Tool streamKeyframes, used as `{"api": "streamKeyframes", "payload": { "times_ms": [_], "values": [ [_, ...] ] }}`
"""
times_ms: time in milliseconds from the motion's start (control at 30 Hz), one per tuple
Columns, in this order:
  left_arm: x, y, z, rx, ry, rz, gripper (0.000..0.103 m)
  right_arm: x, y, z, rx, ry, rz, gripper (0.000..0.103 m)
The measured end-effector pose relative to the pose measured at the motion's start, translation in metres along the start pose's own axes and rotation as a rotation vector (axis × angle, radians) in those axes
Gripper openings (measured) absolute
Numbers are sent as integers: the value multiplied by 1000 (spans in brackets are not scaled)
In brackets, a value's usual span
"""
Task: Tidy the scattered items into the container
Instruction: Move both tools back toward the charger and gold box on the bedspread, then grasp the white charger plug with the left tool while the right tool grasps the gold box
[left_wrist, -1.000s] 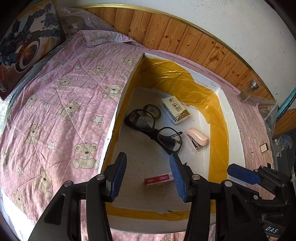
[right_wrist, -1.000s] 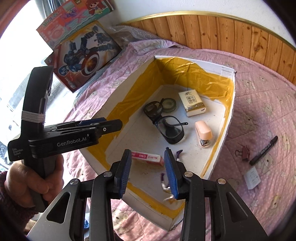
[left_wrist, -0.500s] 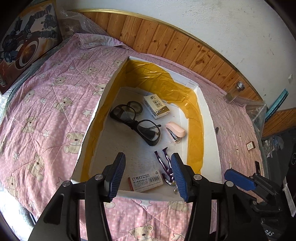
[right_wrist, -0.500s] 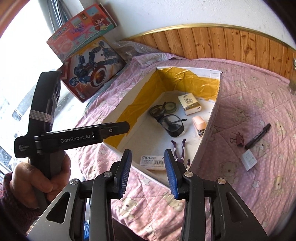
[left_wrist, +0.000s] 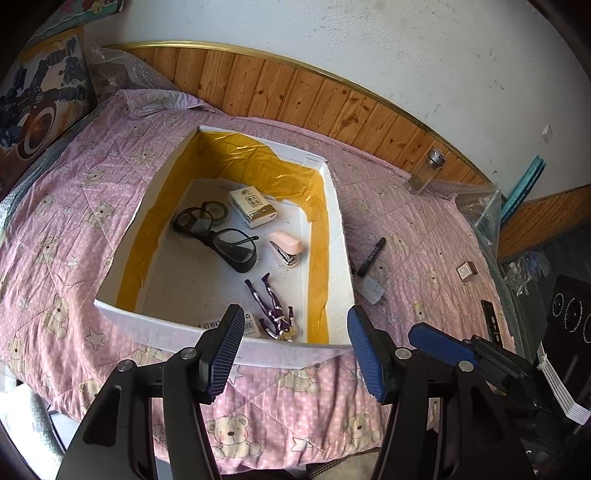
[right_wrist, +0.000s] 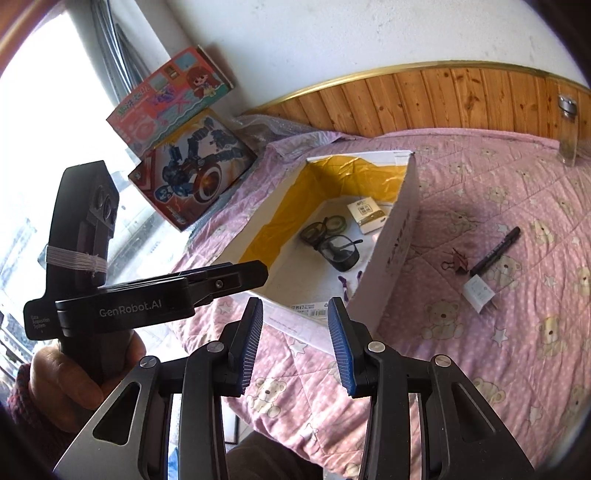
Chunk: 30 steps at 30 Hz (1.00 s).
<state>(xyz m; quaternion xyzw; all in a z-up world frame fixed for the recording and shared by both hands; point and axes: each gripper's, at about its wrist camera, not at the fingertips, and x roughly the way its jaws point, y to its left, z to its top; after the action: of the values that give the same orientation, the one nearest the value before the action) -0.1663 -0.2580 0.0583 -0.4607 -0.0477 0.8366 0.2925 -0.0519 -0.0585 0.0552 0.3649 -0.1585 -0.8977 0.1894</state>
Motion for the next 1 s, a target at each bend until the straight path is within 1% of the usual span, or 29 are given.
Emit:
{"api": "streamKeyframes", "payload": {
  "times_ms": [133,200,267,367,533,600,667,700,800,900,1000],
  "values": [
    [2,-28,-8,37,12,-20,60,-21,-26,-10,61,-27,-14,39],
    [6,-43,-12,57,22,-28,62,-31,-44,-15,105,-40,-30,39],
    [11,-60,-15,80,35,-38,62,-40,-62,-22,156,-46,-38,41],
    [21,-86,-20,108,54,-56,62,-53,-89,-31,216,-58,-60,41],
    [45,-129,-24,158,94,-83,63,-72,-128,-42,295,-84,-85,41],
    [58,-144,-24,172,111,-84,63,-78,-144,-45,326,-96,-94,41],
    [72,-158,-24,188,125,-79,67,-85,-161,-47,358,-112,-106,41],
    [80,-164,-23,194,130,-74,67,-89,-169,-47,372,-120,-113,41],
    [106,-176,-21,207,148,-62,67,-107,-200,-44,402,-155,-163,41],
    [136,-180,-19,188,178,-50,67,-131,-241,-35,430,-198,-243,42],
    [161,-178,-17,164,196,-23,67,-157,-289,-22,442,-236,-345,51]
  ]
}}
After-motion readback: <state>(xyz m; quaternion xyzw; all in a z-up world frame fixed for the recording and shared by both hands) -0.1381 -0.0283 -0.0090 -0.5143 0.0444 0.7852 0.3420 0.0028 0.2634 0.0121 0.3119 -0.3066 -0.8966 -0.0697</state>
